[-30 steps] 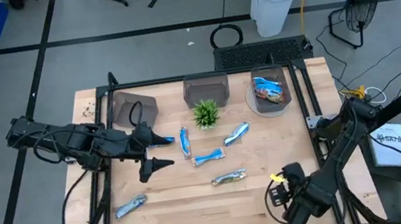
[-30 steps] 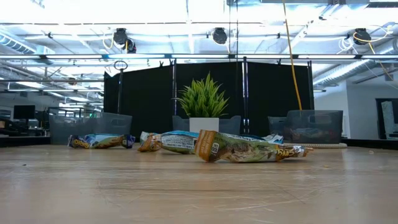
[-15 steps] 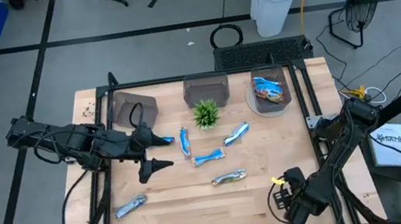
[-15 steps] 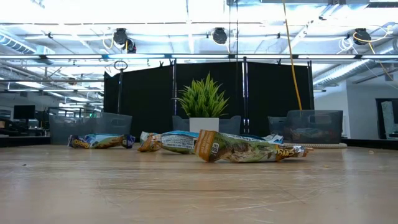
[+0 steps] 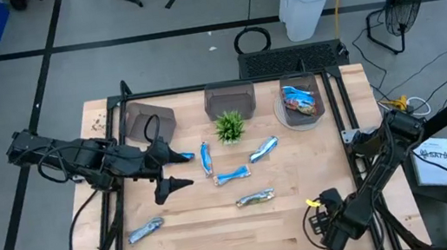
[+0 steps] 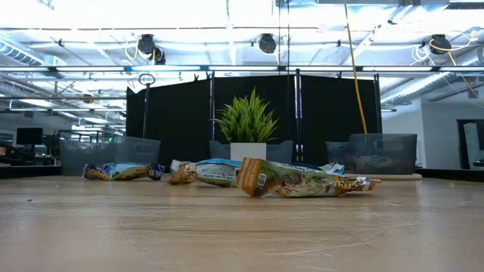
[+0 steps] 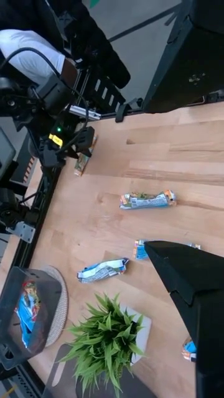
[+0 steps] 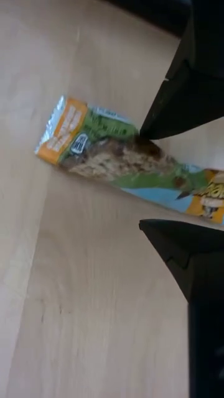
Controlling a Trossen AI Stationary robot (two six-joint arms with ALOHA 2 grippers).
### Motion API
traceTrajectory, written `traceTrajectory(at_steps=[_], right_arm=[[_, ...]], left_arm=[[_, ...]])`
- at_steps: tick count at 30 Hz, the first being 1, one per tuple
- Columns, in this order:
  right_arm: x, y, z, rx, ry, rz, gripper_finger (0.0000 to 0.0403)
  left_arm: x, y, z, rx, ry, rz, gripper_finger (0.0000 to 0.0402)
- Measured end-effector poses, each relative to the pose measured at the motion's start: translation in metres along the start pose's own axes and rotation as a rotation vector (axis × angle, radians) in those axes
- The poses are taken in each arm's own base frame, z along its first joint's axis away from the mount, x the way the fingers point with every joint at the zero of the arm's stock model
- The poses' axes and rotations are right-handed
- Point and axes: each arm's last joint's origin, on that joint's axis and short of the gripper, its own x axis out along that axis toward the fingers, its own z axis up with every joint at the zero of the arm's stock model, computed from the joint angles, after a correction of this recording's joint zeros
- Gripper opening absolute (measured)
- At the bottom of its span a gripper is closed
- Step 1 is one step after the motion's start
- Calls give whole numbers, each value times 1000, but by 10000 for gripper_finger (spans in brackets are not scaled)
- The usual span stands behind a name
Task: Pick and place Granola Bars by type
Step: Put the yellow granola bar into the left black bin
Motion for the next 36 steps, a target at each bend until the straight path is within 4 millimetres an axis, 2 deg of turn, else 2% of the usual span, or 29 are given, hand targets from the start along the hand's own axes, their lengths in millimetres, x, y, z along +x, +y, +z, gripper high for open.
traceTrajectory(at_steps=[10, 13, 22, 26, 30, 36], right_arm=[[12, -3, 3, -6, 18, -16, 186], [13, -3, 3, -14, 23, -10, 158], [12, -2, 2, -40, 37, 8, 36], [11, -2, 2, -50, 37, 12, 10], [4, -6, 6, -50, 20, 21, 10], [-28, -20, 24, -60, 1, 65, 4]], left_arm=[[0, 0, 0, -11, 1, 1, 349], [0, 0, 0, -12, 1, 1, 349], [0, 0, 0, -8, 1, 1, 349], [0, 0, 0, -7, 1, 1, 349], [0, 0, 0, -5, 2, -2, 349], [0, 0, 0, 7, 4, -6, 349]])
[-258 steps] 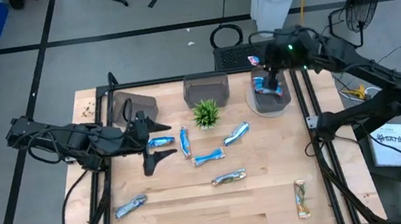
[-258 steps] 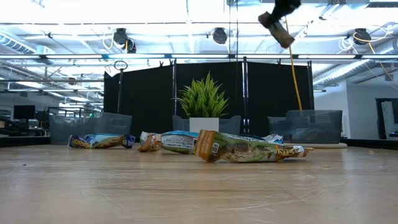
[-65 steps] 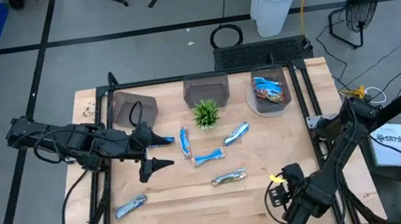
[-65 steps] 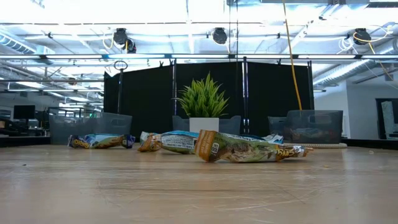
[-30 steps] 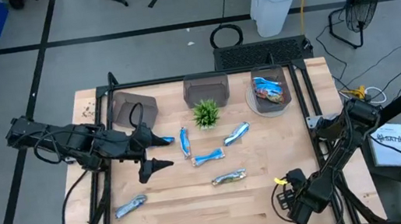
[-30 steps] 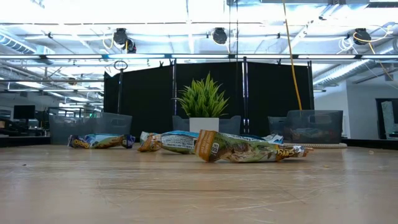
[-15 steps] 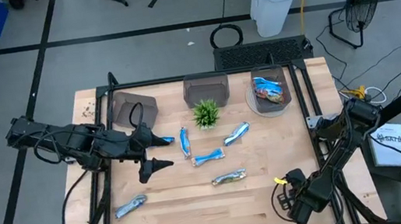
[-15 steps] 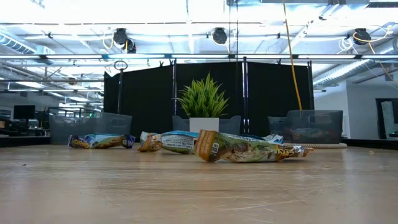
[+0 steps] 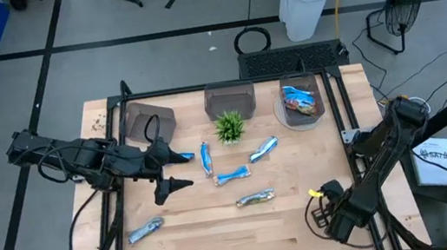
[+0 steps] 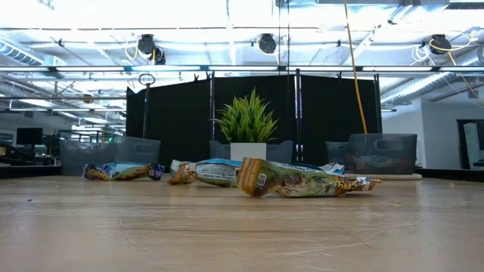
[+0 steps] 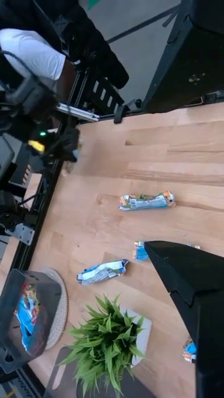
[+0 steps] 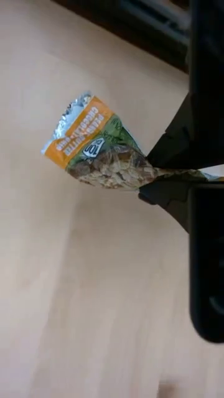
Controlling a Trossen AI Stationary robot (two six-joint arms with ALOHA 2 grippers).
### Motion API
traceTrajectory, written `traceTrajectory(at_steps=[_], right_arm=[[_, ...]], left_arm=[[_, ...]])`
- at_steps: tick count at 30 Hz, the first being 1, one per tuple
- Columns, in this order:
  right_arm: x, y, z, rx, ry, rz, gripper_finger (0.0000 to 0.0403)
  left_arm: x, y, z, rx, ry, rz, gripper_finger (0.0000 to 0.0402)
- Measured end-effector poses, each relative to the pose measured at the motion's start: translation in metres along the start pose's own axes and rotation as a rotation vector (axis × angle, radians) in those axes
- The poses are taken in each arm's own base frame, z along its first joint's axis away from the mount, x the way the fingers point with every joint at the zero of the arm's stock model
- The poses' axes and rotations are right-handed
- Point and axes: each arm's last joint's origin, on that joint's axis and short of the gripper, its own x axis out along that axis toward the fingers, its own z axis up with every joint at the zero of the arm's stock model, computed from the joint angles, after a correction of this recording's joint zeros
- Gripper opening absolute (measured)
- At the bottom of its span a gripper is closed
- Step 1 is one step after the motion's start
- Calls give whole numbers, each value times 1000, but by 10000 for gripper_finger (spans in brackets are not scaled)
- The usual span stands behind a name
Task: Pick and place Granola Bars by type
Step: Put the yellow granola bar into the left black bin
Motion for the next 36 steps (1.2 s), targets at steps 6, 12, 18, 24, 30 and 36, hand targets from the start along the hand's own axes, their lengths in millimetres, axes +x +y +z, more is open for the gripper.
traceTrajectory(at_steps=[6, 12, 18, 24, 30, 36], right_arm=[[-42, -24, 34, 6, -82, 92, 3], [-70, -47, 70, -25, -145, 141, 1], [-86, -57, 103, -82, -234, 196, 0], [-99, -61, 136, -116, -382, 296, 0], [-119, -55, 169, -185, -535, 423, 0], [-161, -40, 207, -274, -762, 607, 0]], left_arm=[[0, 0, 0, -6, -7, 6, 349], [0, 0, 2, -11, -29, 15, 349], [0, 1, 6, -17, -64, 8, 349], [1, 6, 10, -34, -82, 30, 349], [2, 13, 13, -50, -94, 60, 349], [3, 22, 20, -49, -135, 88, 349]])
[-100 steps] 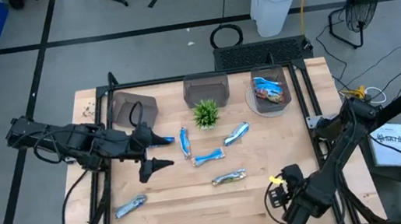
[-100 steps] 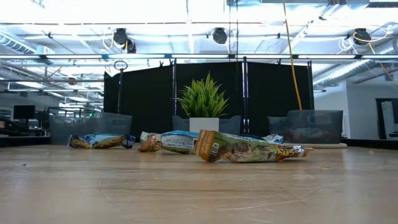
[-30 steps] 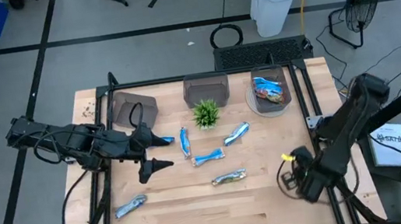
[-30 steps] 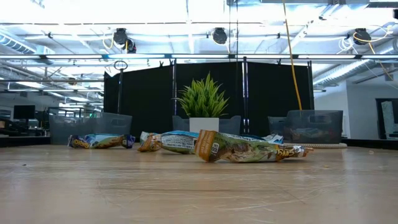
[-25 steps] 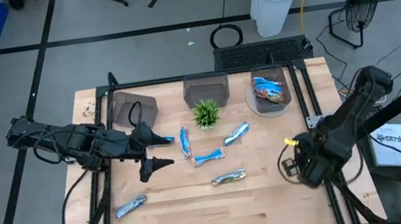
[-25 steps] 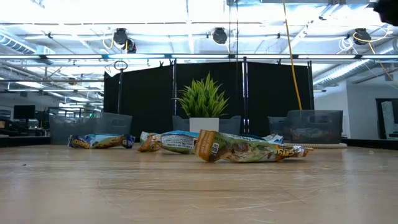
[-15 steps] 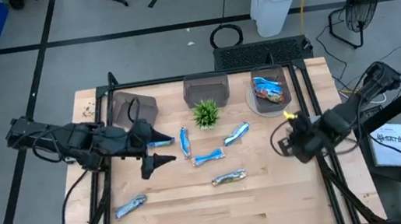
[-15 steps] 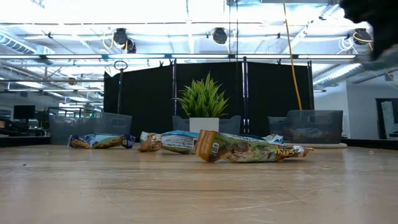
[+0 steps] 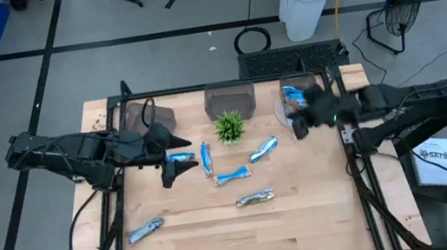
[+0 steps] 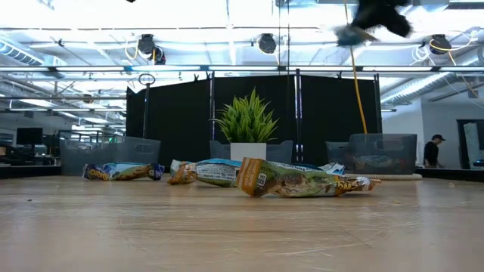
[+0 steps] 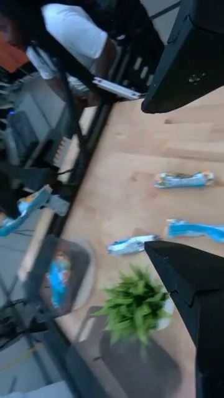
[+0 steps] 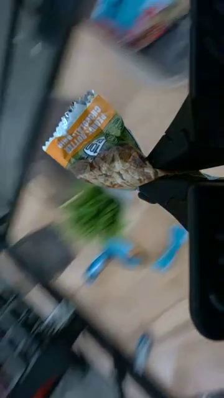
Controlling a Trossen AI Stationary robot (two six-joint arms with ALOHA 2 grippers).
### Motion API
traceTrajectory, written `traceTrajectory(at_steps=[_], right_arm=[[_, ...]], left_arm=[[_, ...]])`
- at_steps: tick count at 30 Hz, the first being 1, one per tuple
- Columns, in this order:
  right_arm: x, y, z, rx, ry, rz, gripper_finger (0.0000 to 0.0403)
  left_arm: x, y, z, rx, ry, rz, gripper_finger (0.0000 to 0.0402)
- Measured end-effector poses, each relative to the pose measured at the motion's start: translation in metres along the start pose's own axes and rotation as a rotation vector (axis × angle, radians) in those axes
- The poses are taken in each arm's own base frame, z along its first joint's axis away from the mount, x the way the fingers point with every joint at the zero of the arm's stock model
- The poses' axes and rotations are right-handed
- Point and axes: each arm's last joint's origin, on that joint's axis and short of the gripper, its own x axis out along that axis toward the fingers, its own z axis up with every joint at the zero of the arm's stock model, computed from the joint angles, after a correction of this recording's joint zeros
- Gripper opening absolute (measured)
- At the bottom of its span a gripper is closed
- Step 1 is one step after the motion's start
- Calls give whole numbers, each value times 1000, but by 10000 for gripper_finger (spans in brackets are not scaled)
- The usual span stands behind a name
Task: Pick and place Granola Bars by type
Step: Put the yellow granola bar into the left black bin
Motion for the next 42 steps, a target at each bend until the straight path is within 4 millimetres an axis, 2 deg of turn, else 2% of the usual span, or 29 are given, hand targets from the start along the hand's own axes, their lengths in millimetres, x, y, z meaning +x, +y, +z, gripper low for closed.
traceTrajectory(at_steps=[8, 16, 23, 30, 35, 42], right_arm=[[8, 27, 67, -85, -207, 247, 0], [29, 73, 104, -178, -292, 450, 0], [48, 105, 118, -213, -325, 593, 0], [56, 128, 120, -241, -390, 678, 0], [59, 135, 120, -241, -433, 707, 0], [67, 138, 121, -229, -466, 704, 0]], left_arm=[[1, 12, 30, 59, -239, 3, 349], [-2, 23, 52, 64, -421, -3, 349], [-3, 30, 57, 12, -428, -51, 349], [-3, 30, 57, 13, -421, -72, 349], [-1, 29, 57, 5, -408, -100, 349], [12, 26, 57, 2, -401, -145, 349]])
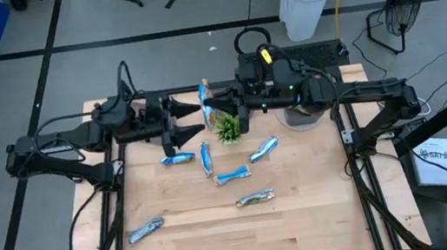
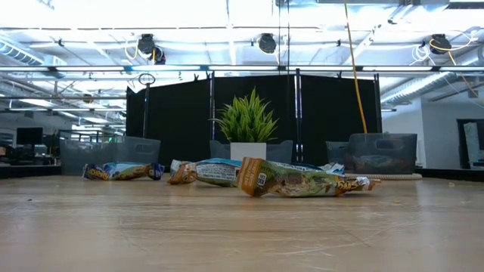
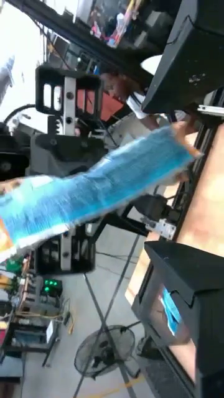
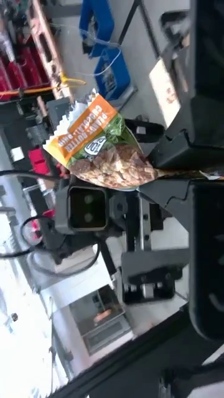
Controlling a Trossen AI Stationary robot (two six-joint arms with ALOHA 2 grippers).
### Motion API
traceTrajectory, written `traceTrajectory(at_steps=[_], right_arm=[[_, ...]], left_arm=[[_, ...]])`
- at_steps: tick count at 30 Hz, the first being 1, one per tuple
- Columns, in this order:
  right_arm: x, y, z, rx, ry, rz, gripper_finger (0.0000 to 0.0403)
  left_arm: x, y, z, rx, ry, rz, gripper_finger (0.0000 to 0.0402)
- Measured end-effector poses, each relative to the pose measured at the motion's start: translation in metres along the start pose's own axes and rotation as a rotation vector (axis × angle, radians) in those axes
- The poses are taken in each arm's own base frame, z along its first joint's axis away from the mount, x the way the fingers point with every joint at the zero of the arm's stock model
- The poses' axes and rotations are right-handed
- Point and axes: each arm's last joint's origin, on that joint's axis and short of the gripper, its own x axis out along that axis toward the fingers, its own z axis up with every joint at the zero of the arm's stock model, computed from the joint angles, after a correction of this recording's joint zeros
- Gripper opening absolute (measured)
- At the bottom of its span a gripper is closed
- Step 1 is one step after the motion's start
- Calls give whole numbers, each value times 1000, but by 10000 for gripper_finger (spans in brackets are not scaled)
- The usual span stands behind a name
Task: Pick and place Granola Bars by type
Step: Put the yellow granola bar into the left black bin
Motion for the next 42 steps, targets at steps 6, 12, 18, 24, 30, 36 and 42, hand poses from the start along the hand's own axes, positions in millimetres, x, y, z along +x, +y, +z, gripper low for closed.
traceTrajectory(at_steps=[6, 12, 18, 24, 30, 36, 42], right_arm=[[0, 2, -1, 1, 5, -5, 0], [0, 1, -2, 4, 13, -8, 0], [0, 1, -3, 1, 21, -13, 0], [0, 1, -3, 1, 21, -14, 0], [0, 1, -3, 1, 21, -14, 0], [0, 0, -3, 0, 21, -15, 0], [0, 0, -3, 2, 23, -15, 0]], left_arm=[[13, 2, -8, 4, 17, -21, 349], [23, 3, -12, 21, 8, -26, 349], [27, 3, -12, 11, -10, -33, 349], [26, 3, -11, 10, -13, -35, 348], [26, 3, -11, -9, -15, -30, 291], [26, 4, -11, 23, -27, 17, 194], [26, 5, -10, 17, -47, 61, 113]])
